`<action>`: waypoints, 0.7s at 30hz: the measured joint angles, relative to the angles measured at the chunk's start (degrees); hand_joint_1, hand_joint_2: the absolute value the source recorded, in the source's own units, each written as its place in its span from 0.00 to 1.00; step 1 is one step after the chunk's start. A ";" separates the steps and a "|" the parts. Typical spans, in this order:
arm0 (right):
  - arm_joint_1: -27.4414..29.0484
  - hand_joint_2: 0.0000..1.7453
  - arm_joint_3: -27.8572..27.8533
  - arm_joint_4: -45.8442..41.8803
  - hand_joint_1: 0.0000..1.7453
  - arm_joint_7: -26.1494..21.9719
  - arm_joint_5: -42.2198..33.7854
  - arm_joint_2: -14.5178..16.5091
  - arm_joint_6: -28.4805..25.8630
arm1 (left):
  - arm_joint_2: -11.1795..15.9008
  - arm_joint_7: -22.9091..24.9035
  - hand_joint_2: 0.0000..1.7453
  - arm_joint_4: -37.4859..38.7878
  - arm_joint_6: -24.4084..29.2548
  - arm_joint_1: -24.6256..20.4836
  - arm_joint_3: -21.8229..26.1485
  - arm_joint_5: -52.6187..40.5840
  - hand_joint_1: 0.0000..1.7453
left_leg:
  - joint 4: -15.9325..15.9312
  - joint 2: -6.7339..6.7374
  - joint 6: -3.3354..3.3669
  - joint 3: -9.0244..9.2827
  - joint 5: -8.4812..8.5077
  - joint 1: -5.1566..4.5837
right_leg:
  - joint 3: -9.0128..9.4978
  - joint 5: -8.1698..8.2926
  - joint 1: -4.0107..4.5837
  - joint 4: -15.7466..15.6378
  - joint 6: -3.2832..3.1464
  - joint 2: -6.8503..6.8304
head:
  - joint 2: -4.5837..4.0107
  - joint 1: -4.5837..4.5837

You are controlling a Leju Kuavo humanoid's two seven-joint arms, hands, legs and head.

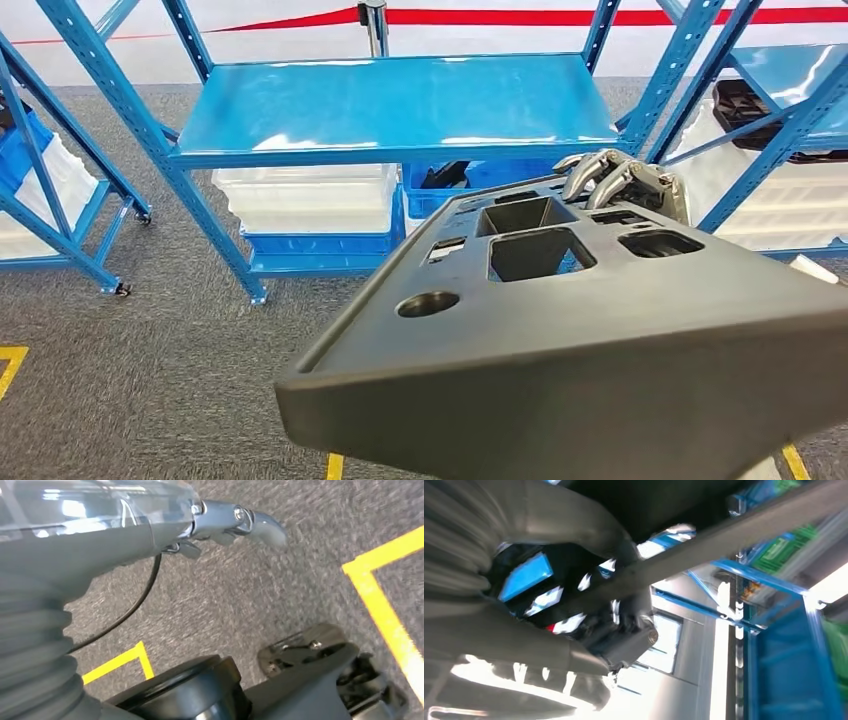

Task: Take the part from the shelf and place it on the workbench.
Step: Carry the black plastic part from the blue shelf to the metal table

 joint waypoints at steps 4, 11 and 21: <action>0.23 1.00 0.01 -0.01 1.00 0.02 0.00 0.01 0.00 | 0.00 0.05 1.00 -0.03 0.00 -0.26 0.12 0.00 0.00 | 12.02 0.00 -0.10 -0.47 -4.79 -0.05 | -3.91 2.92 0.44 0.48 -0.53 -0.01 | 0.00 -1.32; 0.41 1.00 -0.25 -0.33 1.00 -0.01 0.01 0.01 0.00 | 0.00 0.43 1.00 -0.03 0.01 0.35 0.13 -0.16 0.00 | -6.98 -0.14 0.79 13.28 -3.03 -0.36 | -8.14 6.44 0.57 2.04 1.06 -0.11 | 0.00 -1.64; 1.62 1.00 -1.04 -0.34 1.00 -0.29 0.36 -0.08 -0.22 | -0.01 0.64 1.00 0.07 0.12 0.61 0.27 -0.21 0.00 | -6.59 0.38 2.32 7.16 1.84 0.14 | -8.11 -2.44 -0.19 12.96 2.55 0.05 | 0.00 0.10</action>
